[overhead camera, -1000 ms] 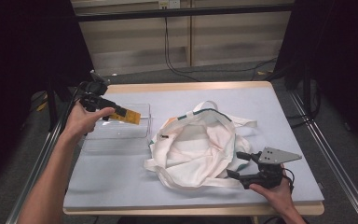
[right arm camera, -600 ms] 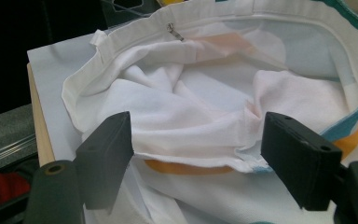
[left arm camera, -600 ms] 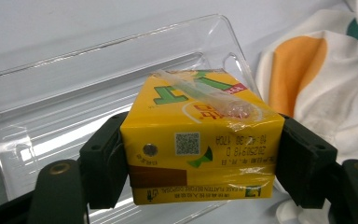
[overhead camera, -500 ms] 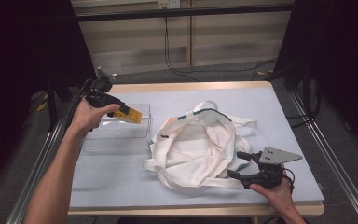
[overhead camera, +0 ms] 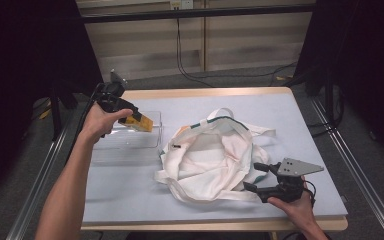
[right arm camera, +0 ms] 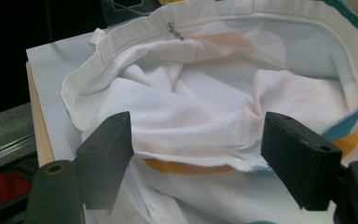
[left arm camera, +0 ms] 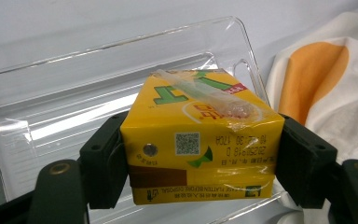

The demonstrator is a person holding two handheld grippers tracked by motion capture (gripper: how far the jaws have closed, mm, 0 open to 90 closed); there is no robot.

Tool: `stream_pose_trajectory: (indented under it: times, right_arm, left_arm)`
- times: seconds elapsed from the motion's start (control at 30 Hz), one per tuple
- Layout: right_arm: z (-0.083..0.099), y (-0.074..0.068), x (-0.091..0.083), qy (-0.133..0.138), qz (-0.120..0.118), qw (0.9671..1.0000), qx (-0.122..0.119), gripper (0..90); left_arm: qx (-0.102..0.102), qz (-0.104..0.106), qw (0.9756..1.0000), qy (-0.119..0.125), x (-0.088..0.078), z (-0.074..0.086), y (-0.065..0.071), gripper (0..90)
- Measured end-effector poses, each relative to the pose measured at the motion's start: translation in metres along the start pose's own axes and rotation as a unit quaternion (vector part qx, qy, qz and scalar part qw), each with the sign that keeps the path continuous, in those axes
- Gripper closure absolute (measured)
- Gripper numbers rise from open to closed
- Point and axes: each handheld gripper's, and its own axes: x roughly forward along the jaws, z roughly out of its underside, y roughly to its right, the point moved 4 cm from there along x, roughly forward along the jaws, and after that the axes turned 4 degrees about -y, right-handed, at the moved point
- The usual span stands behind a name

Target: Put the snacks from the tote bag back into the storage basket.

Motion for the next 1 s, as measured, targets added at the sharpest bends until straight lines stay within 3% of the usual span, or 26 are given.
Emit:
stream_pose_trajectory:
  times: [0.27, 0.43, 0.63, 1.0]
  right_arm:
    - [0.000, 0.000, 0.000, 0.001, -0.001, 1.0000, -0.001, 24.8]
    - [0.000, 0.000, 0.000, 0.001, 0.000, 1.0000, 0.000, 24.8]
    - [0.000, 0.000, 0.000, 0.001, 0.000, 1.0000, 0.000, 24.8]
    - [0.000, 0.001, -0.001, 0.001, -0.001, 1.0000, 0.000, 25.0]
  left_arm:
    - [-0.013, 0.002, 0.9999, -0.008, 0.004, -0.004, 0.001, 27.4]
    - [-0.037, -0.004, 0.9992, -0.012, 0.009, -0.008, 0.005, 27.4]
    - [-0.043, -0.008, 0.9989, -0.016, 0.015, -0.014, 0.014, 27.4]
    - [-0.054, -0.006, 0.9981, -0.029, 0.026, -0.019, 0.020, 27.4]
